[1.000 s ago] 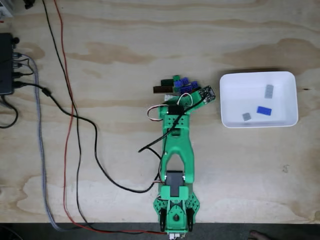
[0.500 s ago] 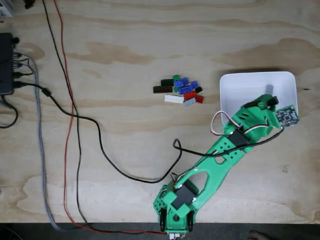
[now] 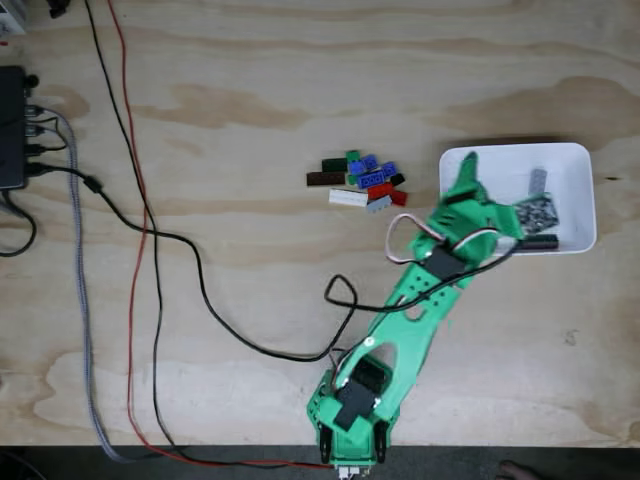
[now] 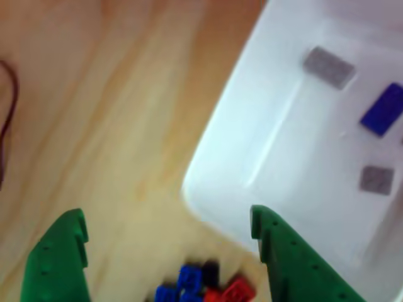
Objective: Put all lego bricks in the bin.
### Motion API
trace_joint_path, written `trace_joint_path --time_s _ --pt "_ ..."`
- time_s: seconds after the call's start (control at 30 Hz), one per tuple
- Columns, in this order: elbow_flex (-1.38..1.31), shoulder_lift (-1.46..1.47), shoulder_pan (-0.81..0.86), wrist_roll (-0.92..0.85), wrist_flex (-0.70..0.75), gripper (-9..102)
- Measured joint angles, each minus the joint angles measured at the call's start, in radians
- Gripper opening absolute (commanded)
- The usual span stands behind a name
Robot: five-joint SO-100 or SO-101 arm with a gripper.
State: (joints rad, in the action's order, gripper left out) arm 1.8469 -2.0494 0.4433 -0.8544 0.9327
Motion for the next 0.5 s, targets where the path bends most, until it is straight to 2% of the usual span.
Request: trace_joint_path --time_s 0.1,0.17,0.3,0.5 --pt "0.0 -0.107 -0.11 0.025 0.078 28" --pt "0.0 -0.069 -0.198 0.1 0.133 27" --pt "-0.029 0.209 -0.446 0.238 0.129 26" --pt "-0.143 0.595 -0.6 0.425 0.106 23"
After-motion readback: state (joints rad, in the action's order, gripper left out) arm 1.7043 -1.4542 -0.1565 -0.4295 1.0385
